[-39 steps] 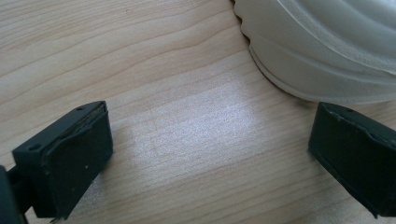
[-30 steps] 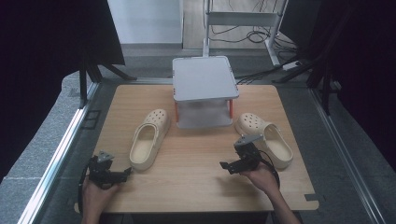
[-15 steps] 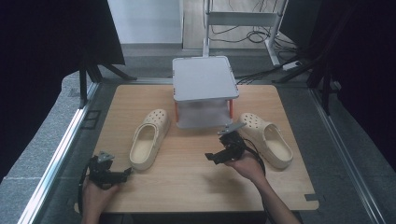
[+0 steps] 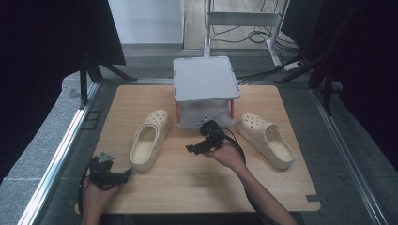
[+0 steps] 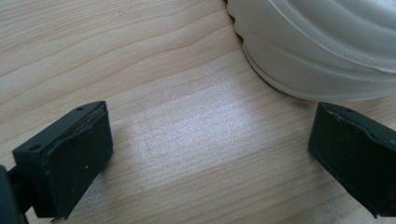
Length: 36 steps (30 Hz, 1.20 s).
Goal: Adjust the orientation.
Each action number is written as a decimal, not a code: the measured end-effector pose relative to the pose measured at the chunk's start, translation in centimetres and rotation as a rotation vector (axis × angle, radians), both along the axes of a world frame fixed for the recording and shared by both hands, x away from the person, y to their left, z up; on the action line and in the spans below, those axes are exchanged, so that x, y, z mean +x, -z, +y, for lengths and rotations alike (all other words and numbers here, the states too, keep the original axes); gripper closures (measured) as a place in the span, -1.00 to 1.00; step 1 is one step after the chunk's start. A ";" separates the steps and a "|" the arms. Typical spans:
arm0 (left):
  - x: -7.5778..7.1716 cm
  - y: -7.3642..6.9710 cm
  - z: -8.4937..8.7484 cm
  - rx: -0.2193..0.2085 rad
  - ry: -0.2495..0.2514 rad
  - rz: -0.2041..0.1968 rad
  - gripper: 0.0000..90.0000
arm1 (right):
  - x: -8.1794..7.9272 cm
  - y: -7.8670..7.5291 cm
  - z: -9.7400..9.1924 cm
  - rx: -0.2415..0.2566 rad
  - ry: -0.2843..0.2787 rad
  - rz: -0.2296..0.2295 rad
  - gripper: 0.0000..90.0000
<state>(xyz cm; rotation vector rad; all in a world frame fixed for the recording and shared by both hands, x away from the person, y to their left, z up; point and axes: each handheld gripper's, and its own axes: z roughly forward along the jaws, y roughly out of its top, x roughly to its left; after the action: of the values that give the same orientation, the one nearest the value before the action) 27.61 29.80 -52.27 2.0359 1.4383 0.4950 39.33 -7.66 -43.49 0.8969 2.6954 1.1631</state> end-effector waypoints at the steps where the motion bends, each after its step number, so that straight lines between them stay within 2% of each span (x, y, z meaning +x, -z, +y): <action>1: -0.1 0.0 0.0 -0.001 0.003 -0.001 -1.00 | 0.1 0.0 0.3 0.000 0.000 -0.002 -0.81; 12: -0.4 0.0 0.2 -0.001 0.009 -0.001 -1.00 | 2.3 -0.3 5.0 -0.013 0.002 0.021 -0.72; 20: -0.4 0.0 0.2 -0.002 0.010 0.000 -1.00 | 3.2 -0.5 7.9 -0.031 -0.011 0.016 -0.71; 23: -0.4 0.0 0.2 -0.002 0.011 0.000 -1.00 | 3.6 -0.5 9.6 -0.051 -0.021 0.012 -0.66; 25: -0.4 0.0 0.2 -0.002 0.010 0.000 -1.00 | 3.7 -0.5 9.9 -0.054 -0.021 0.012 -0.64; 29: -0.4 0.0 0.2 -0.002 0.011 0.000 -1.00 | 4.3 -0.7 11.7 -0.056 -0.030 0.022 -0.55; 33: -0.4 0.0 0.2 -0.002 0.010 0.000 -1.00 | 4.7 -0.6 12.9 -0.071 -0.019 0.031 -0.53; 36: -0.4 0.0 0.2 -0.003 0.010 0.000 -1.00 | 5.2 -0.4 14.0 -0.090 0.010 0.046 -0.50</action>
<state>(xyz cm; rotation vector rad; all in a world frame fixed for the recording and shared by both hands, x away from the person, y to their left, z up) 27.25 29.99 -52.28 2.0399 1.4276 0.4891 44.49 6.30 -43.12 0.9336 2.7514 1.0224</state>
